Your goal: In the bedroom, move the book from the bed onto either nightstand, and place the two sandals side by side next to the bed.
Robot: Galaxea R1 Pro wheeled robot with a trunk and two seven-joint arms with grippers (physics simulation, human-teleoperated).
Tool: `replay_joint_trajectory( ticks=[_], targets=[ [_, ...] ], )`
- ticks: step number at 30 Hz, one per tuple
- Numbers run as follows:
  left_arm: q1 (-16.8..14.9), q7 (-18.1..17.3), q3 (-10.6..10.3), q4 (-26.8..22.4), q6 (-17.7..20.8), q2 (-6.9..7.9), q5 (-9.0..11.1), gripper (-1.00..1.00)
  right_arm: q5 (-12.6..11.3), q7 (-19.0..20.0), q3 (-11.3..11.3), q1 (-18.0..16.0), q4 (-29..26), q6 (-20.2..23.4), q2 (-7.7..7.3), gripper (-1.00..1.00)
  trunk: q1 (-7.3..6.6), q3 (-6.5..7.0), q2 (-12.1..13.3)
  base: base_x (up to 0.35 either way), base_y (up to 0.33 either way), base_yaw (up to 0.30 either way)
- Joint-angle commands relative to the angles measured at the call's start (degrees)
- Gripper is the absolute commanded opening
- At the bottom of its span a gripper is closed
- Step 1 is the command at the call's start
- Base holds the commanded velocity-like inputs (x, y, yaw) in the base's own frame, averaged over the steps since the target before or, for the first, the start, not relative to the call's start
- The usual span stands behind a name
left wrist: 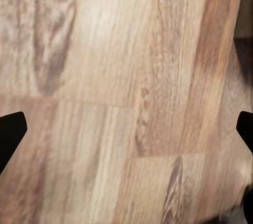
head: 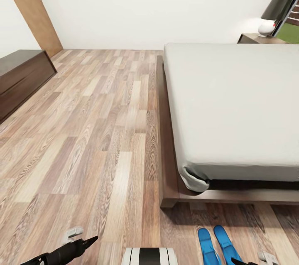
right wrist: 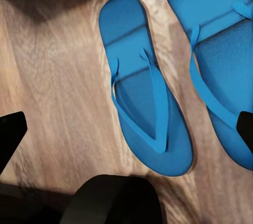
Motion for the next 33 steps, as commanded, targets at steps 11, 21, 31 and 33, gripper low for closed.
replay_joint_trajectory(
  ticks=[11, 21, 31, 33],
  targets=[
    [0.0, -0.2, 0.2, 0.0, 0.6, -0.03, 0.5, 1.0, 0.2, -0.6, -0.3, 0.0, 0.1, -1.8, 0.15, 1.0, -0.29, 2.41, 0.1, 0.0, 0.0, 0.0],
    [0.0, 0.1, 0.2, 0.8, 0.5, -0.69, 0.5, 1.0, 0.2, -0.6, -0.3, 0.0, 0.1, -1.9, 0.15, 1.0, -0.55, 4.62, 0.3, 0.0, 0.0, 0.0],
    [0.0, 0.1, 0.1, 1.5, 0.5, -1.55, 0.4, 1.0, 0.2, -0.6, -0.3, 0.0, 0.1, -1.9, 0.15, 1.0, -0.81, 6.84, 0.4, 0.0, 0.0, 0.0],
    [0.0, 0.2, 0.1, 1.5, 0.5, -1.7, 0.4, 1.0, 0.2, -0.6, -0.3, 0.0, 0.1, -1.9, 0.15, 1.0, -0.86, 7.28, 0.4, 0.0, 0.0, 0.0]
  ],
)
